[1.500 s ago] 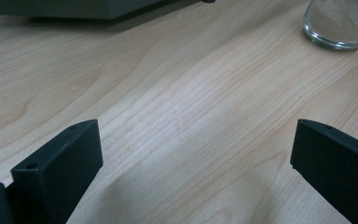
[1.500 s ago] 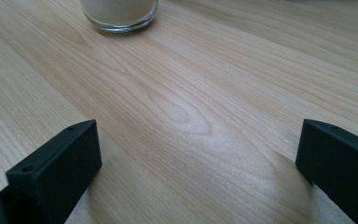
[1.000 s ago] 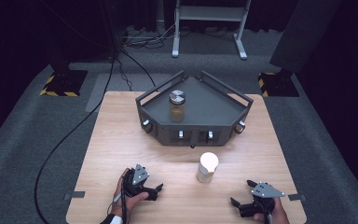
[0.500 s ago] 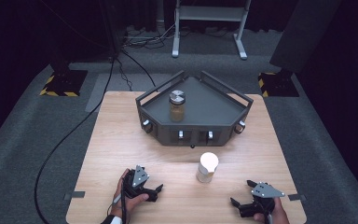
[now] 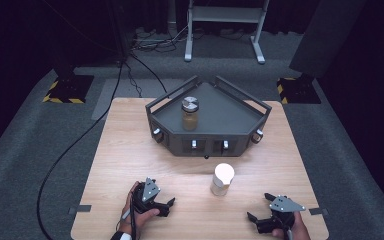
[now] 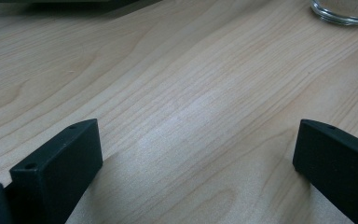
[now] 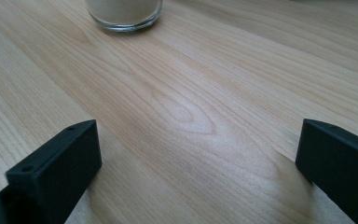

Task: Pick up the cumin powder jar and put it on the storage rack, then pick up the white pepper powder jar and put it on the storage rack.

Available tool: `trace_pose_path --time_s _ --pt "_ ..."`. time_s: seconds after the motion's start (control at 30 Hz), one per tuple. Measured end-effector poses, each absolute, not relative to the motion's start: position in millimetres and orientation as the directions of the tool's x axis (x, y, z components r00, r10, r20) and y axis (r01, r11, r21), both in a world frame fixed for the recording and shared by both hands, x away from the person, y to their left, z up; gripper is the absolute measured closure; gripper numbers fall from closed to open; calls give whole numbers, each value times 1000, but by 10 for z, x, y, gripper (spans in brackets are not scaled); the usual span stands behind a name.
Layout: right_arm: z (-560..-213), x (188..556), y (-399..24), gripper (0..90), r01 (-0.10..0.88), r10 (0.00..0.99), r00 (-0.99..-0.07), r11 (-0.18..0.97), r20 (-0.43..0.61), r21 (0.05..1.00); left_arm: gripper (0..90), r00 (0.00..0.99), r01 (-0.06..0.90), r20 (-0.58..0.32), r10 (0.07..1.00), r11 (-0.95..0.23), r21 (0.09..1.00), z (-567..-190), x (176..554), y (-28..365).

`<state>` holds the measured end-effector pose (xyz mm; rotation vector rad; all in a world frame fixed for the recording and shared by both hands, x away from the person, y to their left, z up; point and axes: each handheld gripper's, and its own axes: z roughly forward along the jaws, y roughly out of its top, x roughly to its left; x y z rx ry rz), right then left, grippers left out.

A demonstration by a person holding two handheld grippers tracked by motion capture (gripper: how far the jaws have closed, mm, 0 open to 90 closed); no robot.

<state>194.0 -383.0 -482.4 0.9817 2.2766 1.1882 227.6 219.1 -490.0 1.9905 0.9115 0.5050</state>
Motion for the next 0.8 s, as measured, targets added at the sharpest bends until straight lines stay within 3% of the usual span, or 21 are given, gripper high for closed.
trace_pose_path --time_s 0.8 --pt "-4822 1929 -3817 0 408 740 -673 392 -19 825 14 651 398 21 759 -364 842 -4905 2250 2182"
